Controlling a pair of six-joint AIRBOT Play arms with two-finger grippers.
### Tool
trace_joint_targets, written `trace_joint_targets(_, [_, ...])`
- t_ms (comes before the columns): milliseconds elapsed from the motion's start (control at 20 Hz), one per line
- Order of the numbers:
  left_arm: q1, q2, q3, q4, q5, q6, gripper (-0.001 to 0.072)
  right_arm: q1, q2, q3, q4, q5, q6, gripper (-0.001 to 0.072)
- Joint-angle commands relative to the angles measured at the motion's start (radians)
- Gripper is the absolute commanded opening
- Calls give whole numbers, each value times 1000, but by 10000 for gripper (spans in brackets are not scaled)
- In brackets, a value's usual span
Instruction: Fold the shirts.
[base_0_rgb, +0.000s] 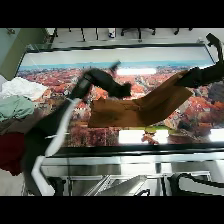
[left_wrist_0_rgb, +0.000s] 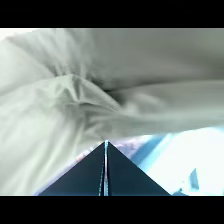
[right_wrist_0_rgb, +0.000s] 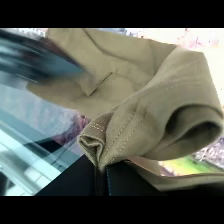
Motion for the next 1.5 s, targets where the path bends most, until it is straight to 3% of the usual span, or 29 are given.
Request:
trace_joint_targets(0, [193, 303, -9, 84, 151, 30, 12, 96, 0, -26, 10, 53, 72, 20])
trace_joint_targets(150, [355, 564, -9, 183, 198, 31, 12, 346, -12, -74, 13, 287, 122, 20])
trace_joint_targets(400, [555, 829, -11, 181, 215, 82, 13, 893, -278, -97, 13, 944, 232, 35])
trace_joint_targets(450, [582, 870, -35, 181, 211, 87, 13, 1001, -372, -96, 18, 1139, 233, 319])
trace_joint_targets(500, [600, 908, -76, 180, 201, 98, 13, 1072, -445, -91, 19, 1274, 258, 541])
trace_joint_targets(550, [619, 949, -134, 180, 188, 105, 13, 1106, -489, -84, 18, 1319, 294, 483])
trace_joint_targets(650, [643, 1018, -260, 180, 154, 136, 13, 1080, -494, -81, -6, 1257, 310, 485])
trace_joint_targets(900, [679, 1128, -509, 178, 90, 165, 13, 760, -305, -81, -140, 829, 307, 490])
trace_joint_targets(1000, [679, 1147, -550, 178, 80, 172, 13, 608, -227, -81, -226, 663, 323, 669])
trace_joint_targets(1150, [679, 1152, -566, 177, 76, 172, 13, 407, -194, -85, -372, 424, 380, 676])
trace_joint_targets(1250, [679, 1152, -566, 177, 76, 172, 13, 315, -199, -148, -377, 352, 375, 703])
trace_joint_targets(1450, [679, 1152, -566, 171, 64, 172, 13, 267, -263, -269, -235, 363, 211, 703])
